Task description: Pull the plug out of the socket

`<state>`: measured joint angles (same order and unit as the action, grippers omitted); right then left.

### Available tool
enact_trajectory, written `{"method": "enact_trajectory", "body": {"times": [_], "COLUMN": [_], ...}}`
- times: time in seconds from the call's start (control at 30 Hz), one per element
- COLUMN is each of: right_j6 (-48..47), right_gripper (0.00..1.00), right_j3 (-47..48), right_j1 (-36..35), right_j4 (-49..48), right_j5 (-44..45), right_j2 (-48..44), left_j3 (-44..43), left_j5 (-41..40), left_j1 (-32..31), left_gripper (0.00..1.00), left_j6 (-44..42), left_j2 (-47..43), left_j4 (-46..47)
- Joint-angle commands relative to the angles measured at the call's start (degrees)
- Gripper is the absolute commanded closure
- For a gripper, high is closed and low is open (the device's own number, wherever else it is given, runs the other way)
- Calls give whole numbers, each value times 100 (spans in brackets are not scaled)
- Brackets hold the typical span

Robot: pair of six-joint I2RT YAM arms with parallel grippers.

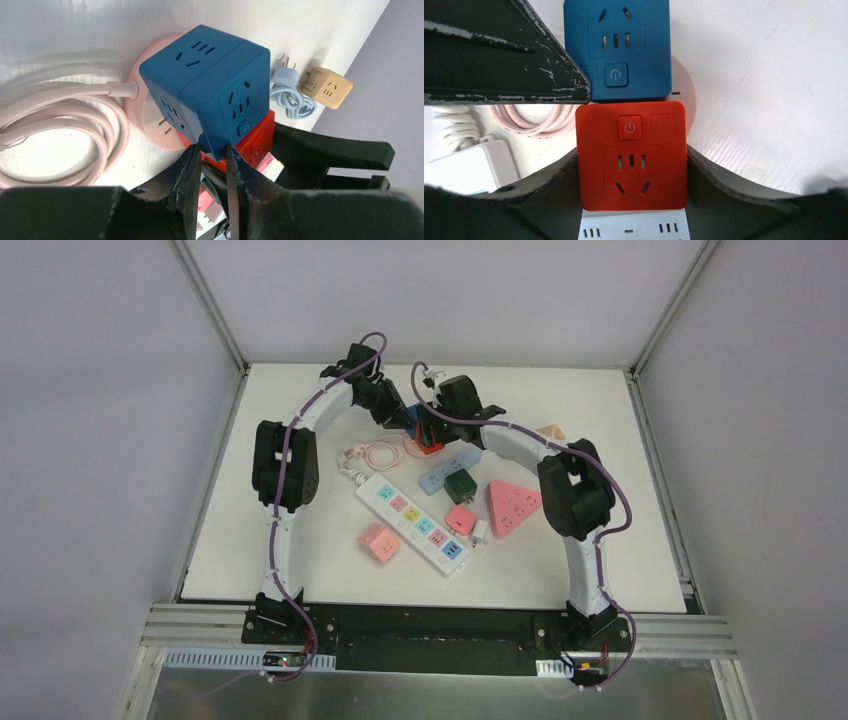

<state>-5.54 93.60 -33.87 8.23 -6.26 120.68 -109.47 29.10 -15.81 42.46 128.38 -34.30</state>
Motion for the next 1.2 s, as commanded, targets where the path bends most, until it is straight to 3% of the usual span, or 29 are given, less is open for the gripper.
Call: {"method": "enact_trajectory", "body": {"times": [0.0, 0.3, 0.6, 0.73, 0.9, 1.17], "right_j6": [-326, -759, 1005, 1140, 796, -1118], "right_gripper": [100, 100, 100, 100, 100, 100], "right_j3": [376, 337, 725, 757, 760, 504], "right_j1": [-310, -444, 133, 189, 126, -591], "right_j4": [-981, -997, -918, -886, -733, -590], "right_j5": [474, 1126, -691, -854, -613, 936], "right_j2": [-629, -736, -798, -737, -713, -702], "left_j3": [370, 349, 344, 352, 342, 337], "left_j5": [-577, -586, -601, -606, -606, -614], "left_j1": [-212, -212, -212, -212, -212, -212], "left_gripper": [76, 77, 76, 77, 77, 76], "left_j6": [-422, -414, -414, -418, -406, -388], "left_j2": [561, 566, 570, 572, 575, 583], "left_j4": [-1415, -1435, -1492, -1515, -1523, -1552]}}
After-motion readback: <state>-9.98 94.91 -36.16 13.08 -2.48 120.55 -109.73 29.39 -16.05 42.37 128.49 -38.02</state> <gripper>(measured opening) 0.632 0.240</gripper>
